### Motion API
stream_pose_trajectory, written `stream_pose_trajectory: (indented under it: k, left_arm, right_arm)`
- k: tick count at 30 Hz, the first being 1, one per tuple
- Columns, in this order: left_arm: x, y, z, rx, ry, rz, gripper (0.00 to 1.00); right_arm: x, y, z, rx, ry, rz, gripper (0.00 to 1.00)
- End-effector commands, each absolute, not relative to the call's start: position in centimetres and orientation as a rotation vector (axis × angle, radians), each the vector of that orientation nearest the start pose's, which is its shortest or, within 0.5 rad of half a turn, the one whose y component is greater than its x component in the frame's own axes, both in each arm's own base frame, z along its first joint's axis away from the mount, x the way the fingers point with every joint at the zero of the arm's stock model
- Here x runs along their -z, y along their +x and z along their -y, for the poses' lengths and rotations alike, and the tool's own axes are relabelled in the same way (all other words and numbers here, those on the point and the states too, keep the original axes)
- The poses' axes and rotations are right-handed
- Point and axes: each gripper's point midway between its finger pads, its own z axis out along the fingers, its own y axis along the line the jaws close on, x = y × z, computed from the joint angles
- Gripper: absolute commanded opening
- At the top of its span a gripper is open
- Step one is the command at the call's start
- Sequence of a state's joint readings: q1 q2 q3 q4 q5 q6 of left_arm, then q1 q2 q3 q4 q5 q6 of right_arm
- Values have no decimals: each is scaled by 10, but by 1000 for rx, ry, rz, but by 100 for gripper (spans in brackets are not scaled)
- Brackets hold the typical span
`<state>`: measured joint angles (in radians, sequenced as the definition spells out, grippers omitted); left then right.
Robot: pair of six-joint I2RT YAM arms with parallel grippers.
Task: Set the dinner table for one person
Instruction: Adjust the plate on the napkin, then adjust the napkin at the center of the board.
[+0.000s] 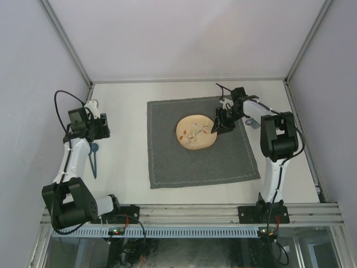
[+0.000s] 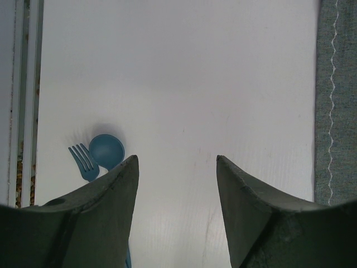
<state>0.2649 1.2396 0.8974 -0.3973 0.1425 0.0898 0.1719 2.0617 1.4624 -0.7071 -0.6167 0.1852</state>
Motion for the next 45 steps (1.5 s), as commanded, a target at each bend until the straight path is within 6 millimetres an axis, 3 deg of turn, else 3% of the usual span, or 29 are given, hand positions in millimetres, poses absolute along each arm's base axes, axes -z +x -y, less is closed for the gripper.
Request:
stream_pose_trajectory:
  k: [1,5,10,13,16,21,35,45]
  left_arm:
    - [-141,336,-68,-6,-113,-2273,62]
    - [-144,336,-68,-8,-114,-2268,62]
    - [-148,335,-68,-12,-108,-2264,62]
    - [-149,333,-70,-22,-107,-2265,62]
    - [-150,333,-69,-18,-106,-2262,62]
    - [-151,335,-66,9,-114,-2256,62]
    - [-148,331,-62,30,-109,-2261,63]
    - [-154,330,-75,-57,-135,-2221,62]
  right_arm:
    - [-121,399,-172,-770,-342,-2611,40]
    - [-144,411,-175,-640,-464,-2531,41]
    - [-139,415,-188,-694,-508,-2568,40]
    - [-129,403,-202,-763,-567,-2611,38]
    - [-118,379,-219,-808,-684,-2632,37]
    - [-110,342,-245,-699,-932,-2575,37]
    - [-88,323,-274,-715,-1051,-2600,35]
    - [-111,268,-330,-843,-1366,-2395,35]
